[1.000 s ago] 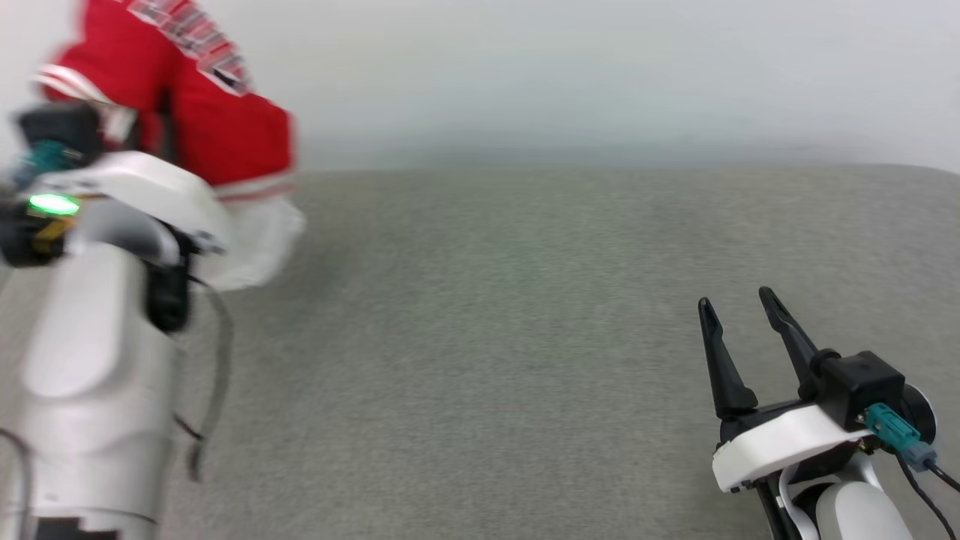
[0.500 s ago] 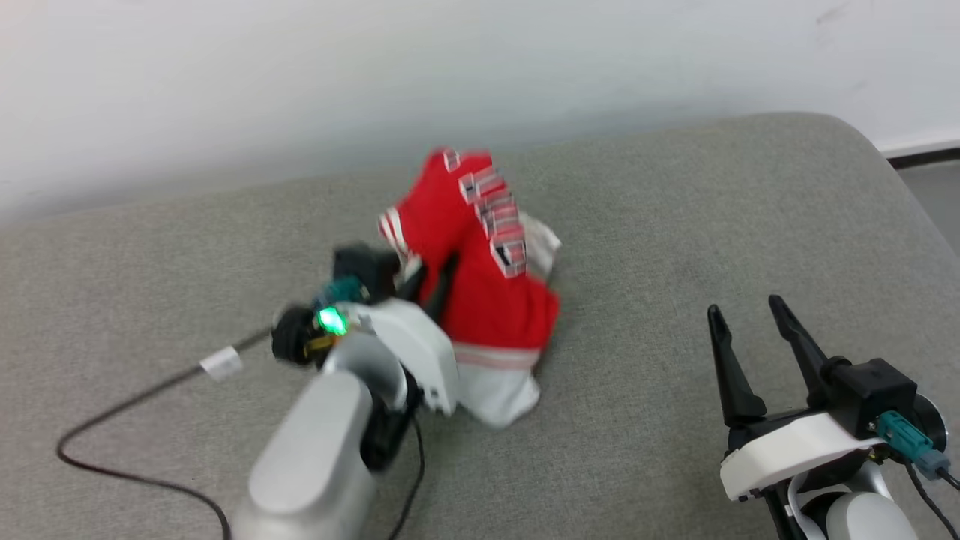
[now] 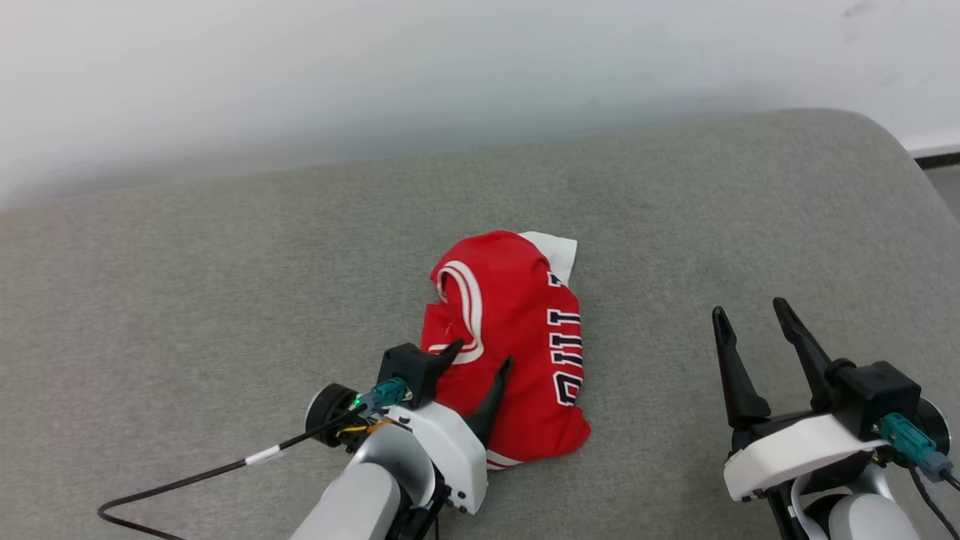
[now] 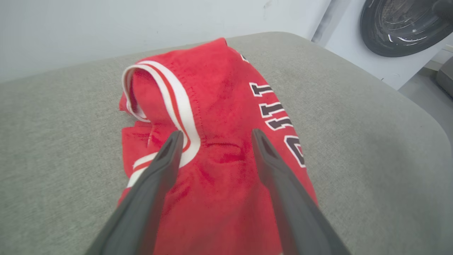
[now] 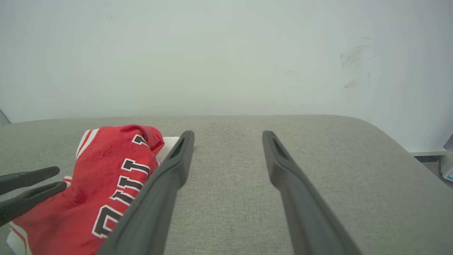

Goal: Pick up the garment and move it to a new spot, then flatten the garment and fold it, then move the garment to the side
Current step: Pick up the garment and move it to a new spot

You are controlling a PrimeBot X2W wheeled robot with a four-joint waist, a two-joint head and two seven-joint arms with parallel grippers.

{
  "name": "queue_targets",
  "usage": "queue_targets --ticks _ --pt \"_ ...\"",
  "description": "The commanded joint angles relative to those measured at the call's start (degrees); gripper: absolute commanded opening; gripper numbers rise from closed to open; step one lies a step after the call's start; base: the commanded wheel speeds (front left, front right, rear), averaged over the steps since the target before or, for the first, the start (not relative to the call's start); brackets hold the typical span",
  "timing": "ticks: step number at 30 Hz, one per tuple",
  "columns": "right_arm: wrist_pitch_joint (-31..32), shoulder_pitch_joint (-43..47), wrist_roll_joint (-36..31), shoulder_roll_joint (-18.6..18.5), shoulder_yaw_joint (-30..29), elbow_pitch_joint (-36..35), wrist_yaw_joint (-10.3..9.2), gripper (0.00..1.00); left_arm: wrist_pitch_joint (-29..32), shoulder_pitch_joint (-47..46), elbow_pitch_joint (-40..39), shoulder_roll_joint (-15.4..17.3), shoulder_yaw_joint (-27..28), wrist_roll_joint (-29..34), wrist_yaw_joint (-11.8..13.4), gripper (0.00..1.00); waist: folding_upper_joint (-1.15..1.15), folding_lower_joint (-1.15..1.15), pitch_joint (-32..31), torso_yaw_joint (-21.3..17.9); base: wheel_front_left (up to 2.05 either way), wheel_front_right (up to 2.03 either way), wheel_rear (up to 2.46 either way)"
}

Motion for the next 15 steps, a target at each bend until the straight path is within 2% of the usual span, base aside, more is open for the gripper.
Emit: queue_targets --ticks 1,5,10,15 --pt "-0.02 0.43 -0.31 0.1 -0.1 0.07 -0.02 1.0 -1.33 -0.1 -1.28 0.33 0.39 0.33 0.59 1.0 0.0 0.0 -1.4 1.37 0.0 0.0 0.0" --pt "0.72 1.61 -0.67 0.1 -0.58 0.08 -0.02 1.0 -5.29 0.57 -5.43 0.61 1.67 0.77 2.44 1.0 0.0 0.0 -3.81 3.42 0.0 0.0 0.0" --pt "1.82 3.01 -0.9 0.11 -1.26 -0.7 -0.02 1.0 -9.55 2.61 -8.78 1.33 5.07 0.06 5.93 1.0 0.0 0.0 -6.17 5.77 0.0 0.0 0.0" --pt "2.93 4.07 -1.06 0.09 -1.35 -1.61 -0.02 1.0 -11.61 5.73 -10.03 3.6 9.46 -1.17 9.03 1.0 0.0 0.0 -7.29 7.37 0.0 0.0 0.0"
